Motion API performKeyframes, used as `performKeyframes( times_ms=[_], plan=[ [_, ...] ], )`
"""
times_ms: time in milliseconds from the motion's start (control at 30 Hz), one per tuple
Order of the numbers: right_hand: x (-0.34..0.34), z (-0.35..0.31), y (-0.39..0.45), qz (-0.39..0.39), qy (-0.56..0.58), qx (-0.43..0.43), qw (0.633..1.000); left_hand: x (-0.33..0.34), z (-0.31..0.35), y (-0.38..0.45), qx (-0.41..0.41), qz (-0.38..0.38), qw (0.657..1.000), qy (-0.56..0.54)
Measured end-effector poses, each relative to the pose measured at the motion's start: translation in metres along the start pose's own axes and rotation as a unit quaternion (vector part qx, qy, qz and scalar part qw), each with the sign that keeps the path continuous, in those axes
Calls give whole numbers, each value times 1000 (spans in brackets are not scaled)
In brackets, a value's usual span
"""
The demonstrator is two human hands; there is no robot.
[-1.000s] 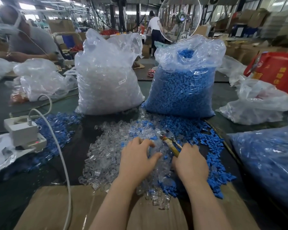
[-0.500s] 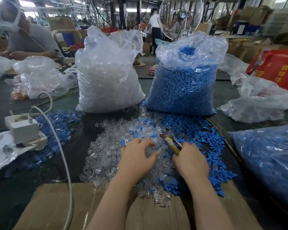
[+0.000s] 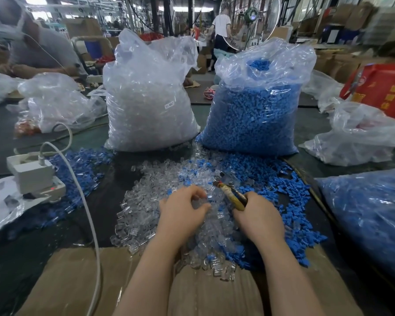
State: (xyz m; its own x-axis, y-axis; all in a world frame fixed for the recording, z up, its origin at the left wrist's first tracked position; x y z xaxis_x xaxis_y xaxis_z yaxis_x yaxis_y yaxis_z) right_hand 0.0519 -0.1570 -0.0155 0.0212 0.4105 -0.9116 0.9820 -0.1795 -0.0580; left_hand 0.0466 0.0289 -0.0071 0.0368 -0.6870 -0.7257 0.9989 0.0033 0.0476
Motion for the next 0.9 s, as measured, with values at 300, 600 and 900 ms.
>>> performKeyframes(
  times_ms=[300, 600, 900],
  plan=[
    [-7, -2, 1, 65, 48, 3, 997, -7, -1, 0, 5, 34, 998, -43],
    [3, -44, -12, 8, 72, -165, 984, -8, -2, 2, -28, 19, 996, 79],
    [9, -45, -14, -15, 37, -139, 989, -4, -11, 3, -50, -33, 996, 62]
  ],
)
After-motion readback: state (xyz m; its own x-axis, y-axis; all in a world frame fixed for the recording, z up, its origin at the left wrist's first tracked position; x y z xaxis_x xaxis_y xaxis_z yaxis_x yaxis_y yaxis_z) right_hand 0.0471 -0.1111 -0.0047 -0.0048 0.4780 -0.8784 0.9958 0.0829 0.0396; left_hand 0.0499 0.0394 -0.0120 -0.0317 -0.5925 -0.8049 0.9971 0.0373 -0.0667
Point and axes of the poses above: each hand's wrist, its own y-axis towards the middle knuckle, its own x-axis out of the palm, z = x × y, the point moved 6 cm from there along y, towards the middle knuckle, and after that the axes turned 4 degrees about -z, right-handed, at the moved point
